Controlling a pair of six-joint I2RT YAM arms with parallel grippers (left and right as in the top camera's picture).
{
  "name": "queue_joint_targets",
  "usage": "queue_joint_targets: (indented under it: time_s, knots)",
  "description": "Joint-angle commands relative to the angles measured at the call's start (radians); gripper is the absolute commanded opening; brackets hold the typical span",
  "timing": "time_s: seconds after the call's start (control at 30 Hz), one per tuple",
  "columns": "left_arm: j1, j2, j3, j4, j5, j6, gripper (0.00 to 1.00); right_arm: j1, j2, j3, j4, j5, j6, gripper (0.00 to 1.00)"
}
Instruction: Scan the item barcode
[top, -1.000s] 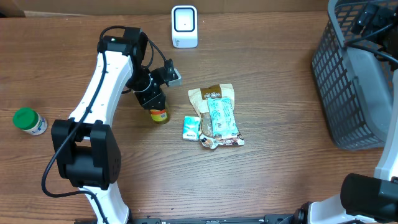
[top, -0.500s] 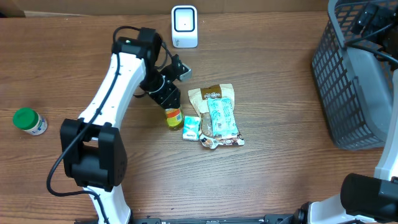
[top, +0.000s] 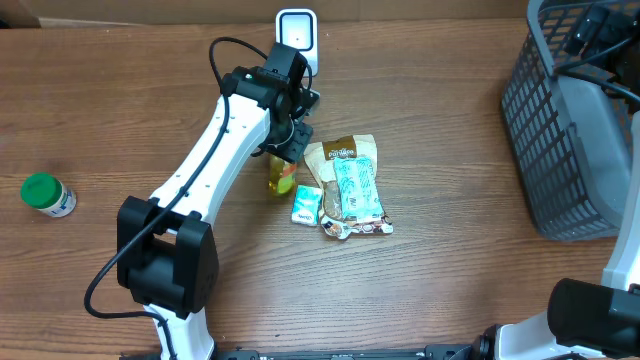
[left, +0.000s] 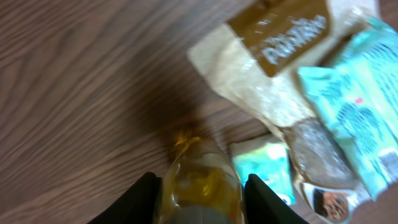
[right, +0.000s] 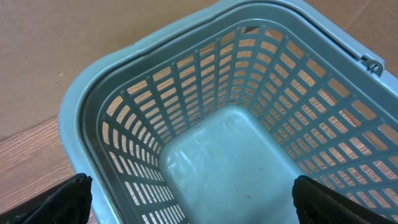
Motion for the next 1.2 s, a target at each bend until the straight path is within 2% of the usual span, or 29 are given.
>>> queue_joint_targets:
  time_s: [0.0,0.3,0.53,0.87,1.0,1.17]
  knots:
    - [0.008,-0.074,0.0,0.001,-0.076,-0.085,0.38,0.0,-0.01,0.018,0.004,0.01,0.004,1.0]
    - [0.003,-0.091,-0.031,0.048,-0.076,-0.149,0.38,0.0,-0.01,0.018,0.004,0.01,0.004,1.0]
    - [-0.003,-0.116,-0.137,0.167,-0.087,-0.206,0.37,0.0,-0.01,0.018,0.004,0.01,0.004,1.0]
    - [-0.024,-0.298,-0.298,0.248,-0.114,-0.241,0.41,0.0,-0.01,0.018,0.004,0.01,0.004,1.0]
    - [-0.046,-0.306,-0.37,0.284,-0.185,-0.25,0.41,0.0,-0.01,0.018,0.004,0.01,0.004,1.0]
    - [-0.082,-0.306,-0.457,0.385,-0.204,-0.284,0.42,0.0,-0.01,0.018,0.004,0.01,0.004,1.0]
